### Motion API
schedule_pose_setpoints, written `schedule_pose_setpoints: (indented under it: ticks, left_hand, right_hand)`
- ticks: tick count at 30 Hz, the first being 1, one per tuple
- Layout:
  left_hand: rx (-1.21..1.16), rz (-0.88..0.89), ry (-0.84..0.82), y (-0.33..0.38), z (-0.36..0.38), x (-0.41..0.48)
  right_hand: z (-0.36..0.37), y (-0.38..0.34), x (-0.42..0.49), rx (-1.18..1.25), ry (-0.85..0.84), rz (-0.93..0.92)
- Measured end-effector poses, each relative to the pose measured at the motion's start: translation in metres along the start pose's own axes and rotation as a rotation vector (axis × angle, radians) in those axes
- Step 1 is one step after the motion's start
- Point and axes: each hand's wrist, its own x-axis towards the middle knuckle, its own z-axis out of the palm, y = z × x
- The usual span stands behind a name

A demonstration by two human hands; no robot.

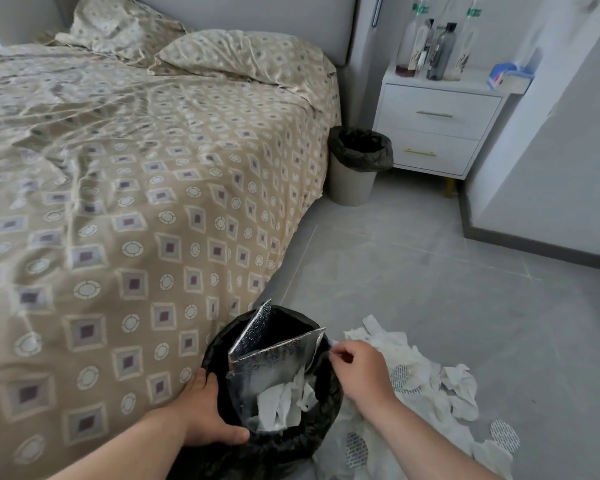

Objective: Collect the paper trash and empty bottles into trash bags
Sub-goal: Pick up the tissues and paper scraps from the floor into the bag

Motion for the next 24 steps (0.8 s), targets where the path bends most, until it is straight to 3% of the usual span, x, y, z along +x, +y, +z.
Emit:
schedule_pose_setpoints:
  ticks: [2,5,7,9,14,19,24]
  left_hand:
    - [-0.019,0.028,-0.015,0.001,-0.003,-0.002]
    - [-0.024,0.044,0.022,-0.001,-0.003,-0.001]
    - [-0.032,0.059,0.041,-0.001,-0.004,-0.001]
    - [-0.041,0.071,0.053,0.002,-0.009,-0.005]
    - [-0.117,0.219,0.177,0.027,-0.035,-0.031]
    - [-0.071,0.453,0.491,0.084,-0.051,-0.061]
    - [0.091,0.688,0.410,0.175,-0.008,-0.065]
  right_hand:
    - [0.005,-0.017,-0.008,0.178,-0.015,-0.001]
    - [0.027,-0.039,-0.024,0.319,-0.233,0.100]
    - [0.039,-0.042,-0.029,0.226,-0.424,0.142]
    - [0.035,-0.040,-0.031,0.092,-0.498,0.148]
    - [-0.040,-0.041,-0.036,-0.183,-0.457,0.024]
    - [-0.135,-0.007,-0.033,-0.434,-0.349,0.014]
    - [-0.183,0.059,-0.046,-0.382,-0.244,0.143]
